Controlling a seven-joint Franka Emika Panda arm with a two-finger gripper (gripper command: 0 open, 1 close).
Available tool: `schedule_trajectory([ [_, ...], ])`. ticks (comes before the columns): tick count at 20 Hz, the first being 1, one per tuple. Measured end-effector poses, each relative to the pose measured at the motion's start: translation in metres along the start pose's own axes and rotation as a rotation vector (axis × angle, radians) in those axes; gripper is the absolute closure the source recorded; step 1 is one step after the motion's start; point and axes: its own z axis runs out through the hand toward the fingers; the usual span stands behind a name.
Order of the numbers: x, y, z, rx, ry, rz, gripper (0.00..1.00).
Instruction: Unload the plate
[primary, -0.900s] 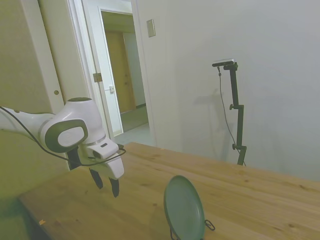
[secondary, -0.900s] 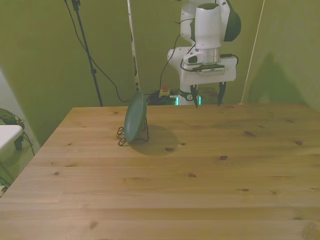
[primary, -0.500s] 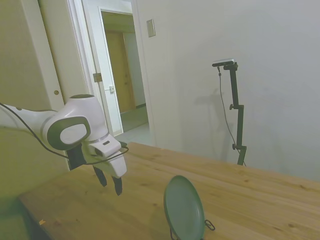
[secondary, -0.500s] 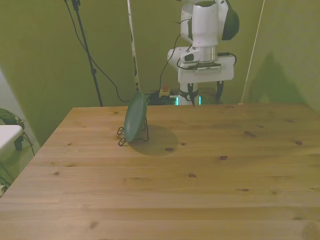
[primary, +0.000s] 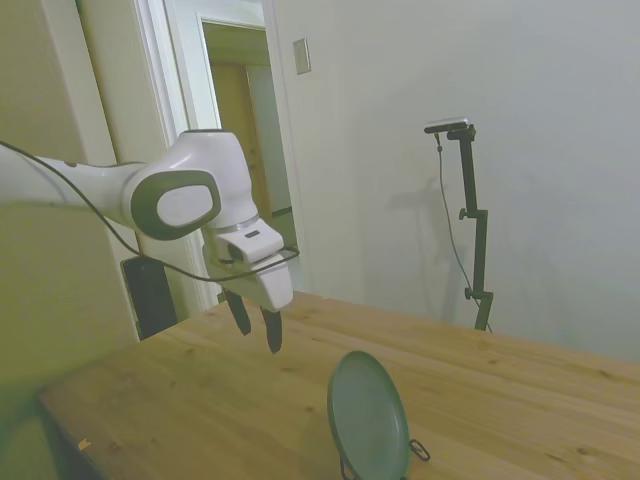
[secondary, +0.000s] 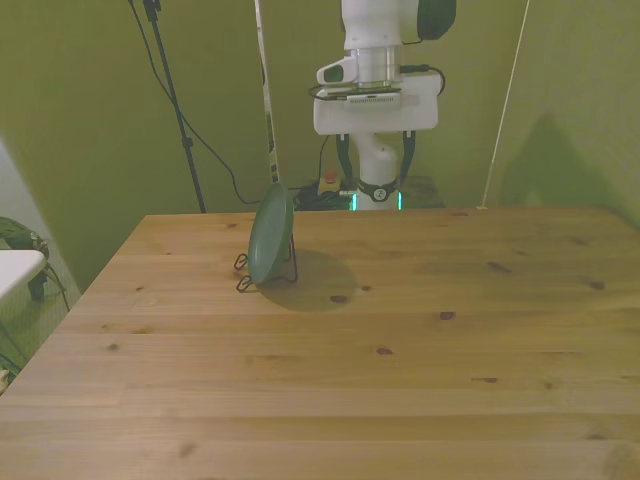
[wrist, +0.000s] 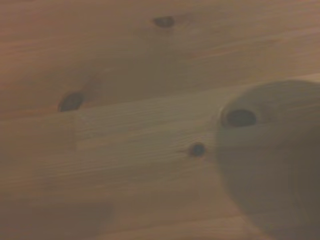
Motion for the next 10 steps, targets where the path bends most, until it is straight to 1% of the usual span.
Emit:
schedule_trajectory([
  [6, 0.027, 0.002, -0.027, -0.022, -0.019, 0.037, 0.00],
  [10, 0.028, 0.001, -0.024, -0.030, -0.029, 0.031, 0.00],
])
